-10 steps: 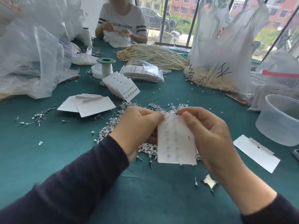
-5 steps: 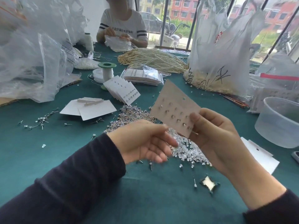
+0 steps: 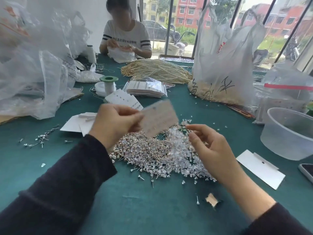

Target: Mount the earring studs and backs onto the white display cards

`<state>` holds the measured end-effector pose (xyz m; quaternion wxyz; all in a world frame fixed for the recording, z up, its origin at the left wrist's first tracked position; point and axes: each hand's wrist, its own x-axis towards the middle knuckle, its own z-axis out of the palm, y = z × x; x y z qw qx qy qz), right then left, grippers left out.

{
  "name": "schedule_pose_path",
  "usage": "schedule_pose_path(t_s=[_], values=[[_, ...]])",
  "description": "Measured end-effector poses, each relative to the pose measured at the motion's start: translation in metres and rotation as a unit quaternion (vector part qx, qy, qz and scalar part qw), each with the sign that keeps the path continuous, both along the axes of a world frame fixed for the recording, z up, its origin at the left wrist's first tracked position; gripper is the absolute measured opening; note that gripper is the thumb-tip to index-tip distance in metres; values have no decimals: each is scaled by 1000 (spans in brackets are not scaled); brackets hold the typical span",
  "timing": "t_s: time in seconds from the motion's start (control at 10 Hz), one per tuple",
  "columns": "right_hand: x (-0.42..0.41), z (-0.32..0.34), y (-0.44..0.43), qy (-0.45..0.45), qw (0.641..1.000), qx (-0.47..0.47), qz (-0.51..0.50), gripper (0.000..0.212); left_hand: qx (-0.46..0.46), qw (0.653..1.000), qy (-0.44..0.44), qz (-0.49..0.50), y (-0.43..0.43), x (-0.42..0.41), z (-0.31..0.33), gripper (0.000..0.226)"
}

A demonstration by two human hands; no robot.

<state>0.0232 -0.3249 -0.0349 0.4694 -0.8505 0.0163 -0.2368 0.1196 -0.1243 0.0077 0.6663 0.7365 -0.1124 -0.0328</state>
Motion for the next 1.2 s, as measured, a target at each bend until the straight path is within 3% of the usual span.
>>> schedule_pose_path(t_s=[0.1,0.2,0.4,0.6,0.7,0.8,0.9,1.0,1.1,1.2], values=[[4,-8,-5,-14,977,-207,-41,20,42,993,-31,103,8,51,13,6],[7,-12,-6,10,968,-252,-6,17,113,984,-25,135,2,89,10,4],[11,-13,-7,13,970,-243,8,13,135,976,47,166,-6,123,-13,11],[10,-12,-5,14,975,-222,17,10,93,986,50,129,-10,126,1,18],[9,-11,-6,11,977,-212,9,10,136,982,34,123,-18,124,-4,16],[9,-11,-7,11,978,-210,7,9,320,931,-84,156,-21,117,-16,15],[8,-10,-6,2,974,-226,7,8,418,878,-166,161,-22,112,-15,21],[8,-8,-6,-7,960,-279,4,8,480,851,-162,140,-22,106,-7,33],[5,-5,-5,-23,946,-322,3,8,473,847,-185,154,-14,96,4,40],[6,-6,-6,-33,945,-324,-17,7,423,867,-238,111,-6,73,10,30]])
